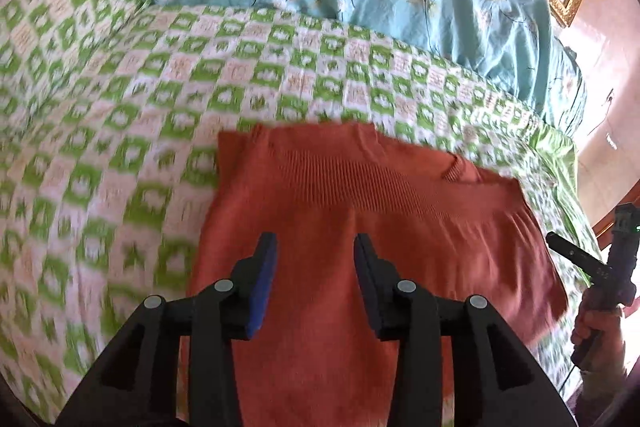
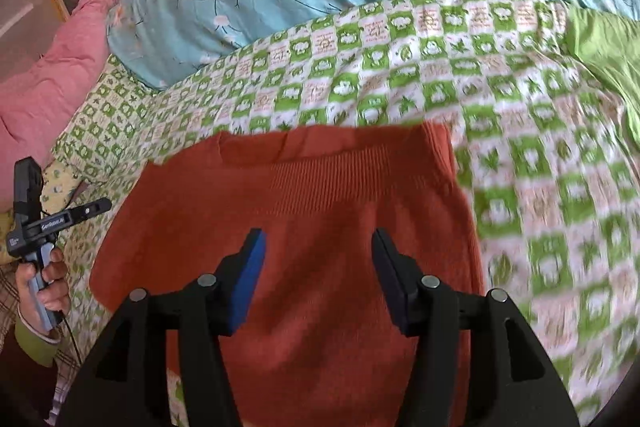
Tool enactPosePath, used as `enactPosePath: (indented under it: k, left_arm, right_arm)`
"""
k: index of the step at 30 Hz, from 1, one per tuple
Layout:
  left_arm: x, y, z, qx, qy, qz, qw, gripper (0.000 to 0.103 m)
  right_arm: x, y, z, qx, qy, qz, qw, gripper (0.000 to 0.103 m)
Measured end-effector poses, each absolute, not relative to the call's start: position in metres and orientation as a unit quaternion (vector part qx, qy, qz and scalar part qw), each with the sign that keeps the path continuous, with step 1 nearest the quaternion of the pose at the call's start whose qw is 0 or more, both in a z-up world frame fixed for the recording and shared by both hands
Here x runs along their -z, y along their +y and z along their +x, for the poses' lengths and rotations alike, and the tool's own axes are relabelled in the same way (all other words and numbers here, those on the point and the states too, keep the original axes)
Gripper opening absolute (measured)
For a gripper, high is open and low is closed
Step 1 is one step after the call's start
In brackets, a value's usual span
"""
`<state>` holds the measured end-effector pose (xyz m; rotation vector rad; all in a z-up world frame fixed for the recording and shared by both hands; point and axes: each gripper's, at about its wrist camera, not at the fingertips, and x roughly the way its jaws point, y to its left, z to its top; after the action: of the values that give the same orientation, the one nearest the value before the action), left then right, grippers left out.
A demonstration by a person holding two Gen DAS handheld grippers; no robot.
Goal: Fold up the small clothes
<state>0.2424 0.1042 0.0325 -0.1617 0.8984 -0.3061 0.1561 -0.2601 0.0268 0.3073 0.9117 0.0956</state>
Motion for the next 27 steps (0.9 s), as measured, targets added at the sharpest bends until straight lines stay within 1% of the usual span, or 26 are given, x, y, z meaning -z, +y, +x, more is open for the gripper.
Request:
enactPosePath:
  k: [6,10,16,18,22,25,27]
  left_arm:
    - [-0.012,0.118,0.196,0.154,0.449,-0.126,0.871,0.041]
    - [-0.002,0.124,0.172,0.160,0.453,-0.139,0.866,0.041]
    - [0.009,0.131,0.148,0.156,0.459,-0.156,0.860,0.045]
    - [0.012,0.133,0.141,0.152,0.459,-0.163,0.860,0.051]
    - [0.015,0.136,0.131,0.149,0.463,-0.175,0.856,0.054]
    - [0.018,0.137,0.124,0.148,0.466,-0.185,0.852,0.058]
    - [0.021,0.139,0.119,0.143,0.466,-0.192,0.852,0.067]
  right_arm:
    - [-0.025,-0.251,0.119,-0.048,0.441,0.174,0.879,0.057]
    - [-0.025,-0.245,0.097,-0.047,0.436,0.190,0.878,0.058]
    - [-0.024,-0.234,0.074,-0.049,0.441,0.206,0.872,0.060]
    - [-0.024,-0.228,0.067,-0.052,0.443,0.205,0.871,0.061]
    - [-0.024,-0.222,0.056,-0.053,0.446,0.210,0.868,0.064]
    - [-0.027,-0.218,0.048,-0.055,0.443,0.213,0.869,0.065]
    - [-0.029,-0.215,0.043,-0.057,0.442,0.212,0.870,0.066]
